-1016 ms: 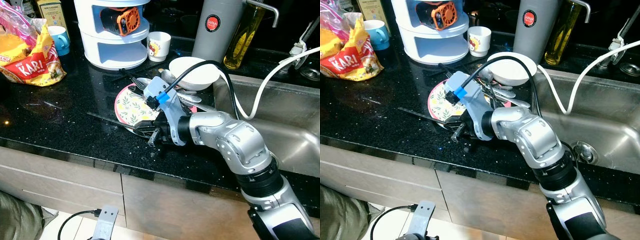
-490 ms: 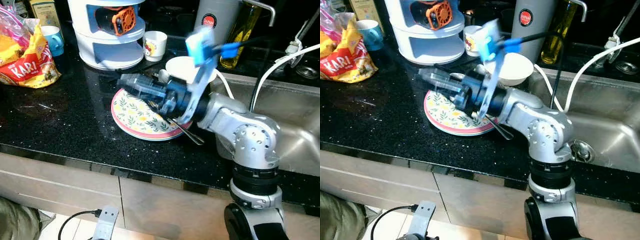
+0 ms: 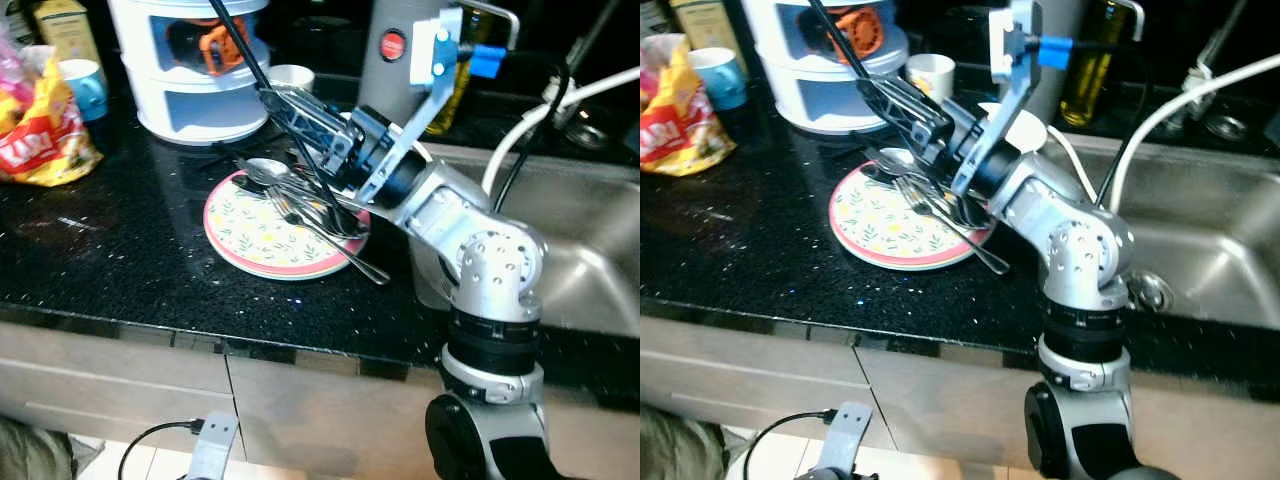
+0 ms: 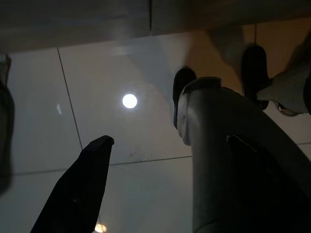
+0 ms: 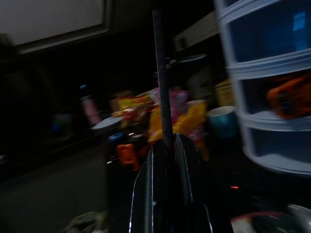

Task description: Kitchen organization

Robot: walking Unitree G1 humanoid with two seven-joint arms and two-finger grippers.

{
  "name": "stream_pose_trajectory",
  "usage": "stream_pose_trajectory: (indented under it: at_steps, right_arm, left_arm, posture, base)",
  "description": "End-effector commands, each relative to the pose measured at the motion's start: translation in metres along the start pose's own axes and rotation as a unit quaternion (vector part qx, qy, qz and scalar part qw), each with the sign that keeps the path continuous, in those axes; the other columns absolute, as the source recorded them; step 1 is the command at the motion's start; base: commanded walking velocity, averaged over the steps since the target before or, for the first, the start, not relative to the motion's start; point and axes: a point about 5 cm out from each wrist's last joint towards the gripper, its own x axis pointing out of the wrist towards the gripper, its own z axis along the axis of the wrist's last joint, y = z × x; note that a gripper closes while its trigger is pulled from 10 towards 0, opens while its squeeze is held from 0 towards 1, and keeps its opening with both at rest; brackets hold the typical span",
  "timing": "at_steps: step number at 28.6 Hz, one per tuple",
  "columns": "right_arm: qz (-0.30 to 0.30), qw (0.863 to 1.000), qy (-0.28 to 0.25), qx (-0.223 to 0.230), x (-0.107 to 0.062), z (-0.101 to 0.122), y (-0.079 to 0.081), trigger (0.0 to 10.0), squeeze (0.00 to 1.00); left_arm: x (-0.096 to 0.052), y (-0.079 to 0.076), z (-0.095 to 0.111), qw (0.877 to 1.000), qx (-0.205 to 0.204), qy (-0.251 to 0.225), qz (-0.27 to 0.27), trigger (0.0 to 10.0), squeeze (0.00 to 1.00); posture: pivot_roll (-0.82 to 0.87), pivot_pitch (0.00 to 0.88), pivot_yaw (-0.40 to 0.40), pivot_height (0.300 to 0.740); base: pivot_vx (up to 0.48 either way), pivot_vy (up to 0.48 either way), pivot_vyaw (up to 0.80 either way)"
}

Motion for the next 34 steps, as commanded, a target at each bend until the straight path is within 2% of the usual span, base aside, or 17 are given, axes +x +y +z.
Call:
stream_pose_trajectory:
  at_steps: [1,9,11,12,13,14,15,17,19,20,21,22,23,24,31,32,34]
  right_arm:
    - [-0.043,0.999,-0.012,-0.011,-0.001,0.004,-0.010,10.0,0.00]
    - [-0.168,0.981,0.032,-0.087,-0.012,0.004,-0.041,10.0,0.00]
    - [-0.221,0.963,0.073,-0.134,-0.020,0.002,-0.055,10.0,0.00]
    - [-0.258,0.946,0.104,-0.166,-0.027,0.000,-0.065,10.0,0.00]
    - [-0.258,0.946,0.104,-0.166,-0.027,0.000,-0.065,10.0,0.00]
    - [-0.289,0.930,0.128,-0.186,-0.034,-0.001,-0.073,10.0,0.00]
    - [-0.348,0.898,0.167,-0.213,-0.049,-0.002,-0.090,10.0,0.00]
    - [-0.348,0.898,0.167,-0.213,-0.049,-0.002,-0.090,10.0,0.00]
    - [-0.389,0.871,0.188,-0.233,-0.064,0.000,-0.103,10.0,0.00]
    - [-0.389,0.871,0.188,-0.233,-0.064,0.000,-0.103,10.0,0.00]
    - [-0.439,0.826,0.239,-0.262,-0.086,-0.003,-0.121,10.0,0.00]
    - [-0.439,0.826,0.239,-0.262,-0.086,-0.003,-0.121,10.0,0.00]
    - [-0.457,0.804,0.263,-0.277,-0.096,-0.006,-0.127,10.0,0.00]
    - [-0.464,0.790,0.282,-0.286,-0.102,-0.009,-0.131,10.0,0.00]
    - [-0.451,0.789,0.308,-0.281,-0.099,-0.028,-0.138,10.0,0.00]
    - [-0.448,0.776,0.332,-0.295,-0.096,-0.038,-0.146,10.0,0.00]
    - [-0.446,0.772,0.337,-0.301,-0.096,-0.040,-0.149,10.0,0.00]
  left_arm:
    - [0.001,-0.008,-0.019,0.999,0.000,0.040,-0.015,10.0,0.00]
    - [0.001,-0.009,-0.020,0.999,-0.001,0.042,-0.016,10.0,0.00]
    - [0.001,-0.010,-0.020,0.999,-0.002,0.043,-0.016,10.0,0.00]
    - [0.001,-0.010,-0.021,0.999,-0.002,0.043,-0.016,10.0,0.00]
    - [0.001,-0.010,-0.021,0.999,-0.002,0.043,-0.016,10.0,0.00]
    - [0.001,-0.010,-0.021,0.999,-0.002,0.044,-0.016,10.0,0.00]
    - [0.001,-0.010,-0.022,0.999,-0.002,0.046,-0.017,10.0,0.00]
    - [0.001,-0.010,-0.022,0.999,-0.002,0.046,-0.017,10.0,0.00]
    - [0.001,-0.010,-0.023,0.999,-0.003,0.048,-0.017,10.0,0.00]
    - [0.001,-0.010,-0.023,0.999,-0.003,0.048,-0.017,10.0,0.00]
    - [0.001,-0.011,-0.026,0.998,-0.005,0.055,-0.018,10.0,0.00]
    - [0.001,-0.011,-0.026,0.998,-0.005,0.055,-0.018,10.0,0.00]
    - [0.001,-0.011,-0.027,0.998,-0.005,0.059,-0.019,10.0,0.00]
    - [0.001,-0.011,-0.028,0.998,-0.005,0.062,-0.019,10.0,0.00]
    - [0.000,-0.010,-0.035,0.997,-0.008,0.079,-0.019,10.0,0.00]
    - [0.000,-0.009,-0.042,0.996,-0.013,0.090,-0.018,10.0,0.00]
    - [-0.001,-0.009,-0.045,0.995,-0.015,0.094,-0.018,10.0,0.00]
  posture:
    - [0.02,0.057,-0.057,0.740]
    - [0.01,0.065,-0.051,0.740]
    - [0.01,0.069,-0.049,0.740]
    - [0.01,0.072,-0.047,0.740]
    - [0.01,0.072,-0.047,0.740]
    - [0.01,0.075,-0.048,0.740]
    - [0.01,0.077,-0.049,0.740]
    - [0.01,0.077,-0.049,0.740]
    - [0.01,0.083,-0.050,0.740]
    - [0.01,0.083,-0.050,0.740]
    - [0.01,0.095,-0.050,0.740]
    - [0.01,0.095,-0.050,0.740]
    - [0.01,0.099,-0.050,0.740]
    - [0.01,0.106,-0.051,0.740]
    - [0.01,0.139,-0.052,0.740]
    - [0.02,0.176,-0.057,0.740]
    - [0.02,0.183,-0.059,0.740]
  base:
    - [0.000,0.000,-0.74]
    - [0.000,0.000,-0.74]
    - [0.000,0.000,-0.70]
    - [0.000,0.000,0.00]
    - [0.000,0.000,0.00]
    - [0.000,0.000,0.00]
    - [0.000,0.000,0.00]
    - [0.000,0.000,0.00]
    - [0.000,0.000,0.00]
    - [0.000,0.000,0.00]
    - [0.000,0.000,0.00]
    - [0.000,0.000,0.00]
    - [0.000,0.000,0.00]
    - [0.000,0.000,0.00]
    - [0.000,0.000,0.00]
    - [0.000,0.000,0.00]
    - [0.000,0.000,0.00]
